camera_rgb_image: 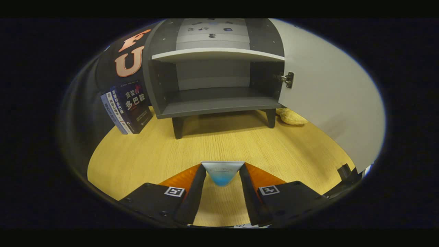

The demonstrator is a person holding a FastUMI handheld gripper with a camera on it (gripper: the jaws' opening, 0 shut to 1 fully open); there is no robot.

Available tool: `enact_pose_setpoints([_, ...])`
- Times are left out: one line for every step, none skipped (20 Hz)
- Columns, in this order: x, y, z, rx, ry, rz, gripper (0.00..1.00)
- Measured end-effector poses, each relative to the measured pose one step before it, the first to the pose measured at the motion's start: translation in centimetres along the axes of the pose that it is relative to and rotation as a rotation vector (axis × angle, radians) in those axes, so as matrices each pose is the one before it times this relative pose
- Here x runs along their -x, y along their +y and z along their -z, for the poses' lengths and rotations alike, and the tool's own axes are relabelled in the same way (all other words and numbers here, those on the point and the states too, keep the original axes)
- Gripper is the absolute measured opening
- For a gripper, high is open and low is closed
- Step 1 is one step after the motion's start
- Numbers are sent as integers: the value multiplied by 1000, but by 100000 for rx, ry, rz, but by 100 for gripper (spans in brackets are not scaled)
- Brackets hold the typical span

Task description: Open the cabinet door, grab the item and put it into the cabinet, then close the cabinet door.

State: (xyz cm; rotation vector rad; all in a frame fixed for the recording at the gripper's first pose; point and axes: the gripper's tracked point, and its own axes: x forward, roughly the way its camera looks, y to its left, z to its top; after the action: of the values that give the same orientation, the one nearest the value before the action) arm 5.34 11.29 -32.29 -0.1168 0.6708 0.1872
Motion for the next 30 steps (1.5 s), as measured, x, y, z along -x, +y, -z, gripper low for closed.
enact_pose_setpoints([611,100,-944,-323,-798,-77,64])
enact_pose_setpoints([665,161,-1176,-325,-777,-375,64])
enact_pose_setpoints([702,240,-1477,-536,-1639,-731,64])
enact_pose_setpoints([634,265,-1621,-578,-1731,-705,64])
enact_pose_setpoints([775,280,-1637,-361,-1711,-810,64])
enact_pose_setpoints([706,252,-1680,-337,-1452,-534,64])
enact_pose_setpoints([669,206,-1627,-34,-1186,-259,64])
enact_pose_setpoints([707,173,-1764,95,-1536,-180,64])
enact_pose_setpoints([717,233,-1836,-292,-2104,-166,64])
enact_pose_setpoints([674,301,-1944,-786,-2642,-796,64])
enact_pose_setpoints([566,444,-1862,-1103,-2801,-941,64])
enact_pose_setpoints([437,321,-1655,-552,-2332,-861,64])
enact_pose_setpoints([298,299,-1609,174,-2090,-550,64])
enact_pose_setpoints([208,161,-1580,870,-1830,-117,64])
enact_pose_setpoints([238,75,-1472,1156,-1661,119,64])
enact_pose_setpoints([91,143,-1606,560,-2236,215,64])
enact_pose_setpoints([-42,164,-1513,531,-2475,-211,64])
enact_pose_setpoints([-132,152,-1290,507,-1687,76,64])
enact_pose_setpoints([216,78,-1097,725,-1361,-205,64])
enact_pose_setpoints([-639,201,-1205,249,-1257,-252,64])
enact_pose_setpoints([-451,159,-1148,-71,-1365,-346,64])
enact_pose_setpoints([-133,241,-1202,-523,-915,-281,64])
enact_pose_setpoints([-311,347,-1345,-1180,-1932,-602,64])
enact_pose_setpoints([-573,107,-992,-625,-1241,-303,64])
enact_pose_setpoints([-780,35,-558,-178,-260,218,64])
enact_pose_setpoints([-713,-14,-304,90,275,176,64])
enact_pose_setpoints([-933,-6,-266,166,146,332,64])
enact_pose_setpoints([-1085,-191,-426,221,19,950,64])
enact_pose_setpoints([-977,-156,-304,222,240,1071,64])
enact_pose_setpoints([-1100,31,-101,789,737,274,64])
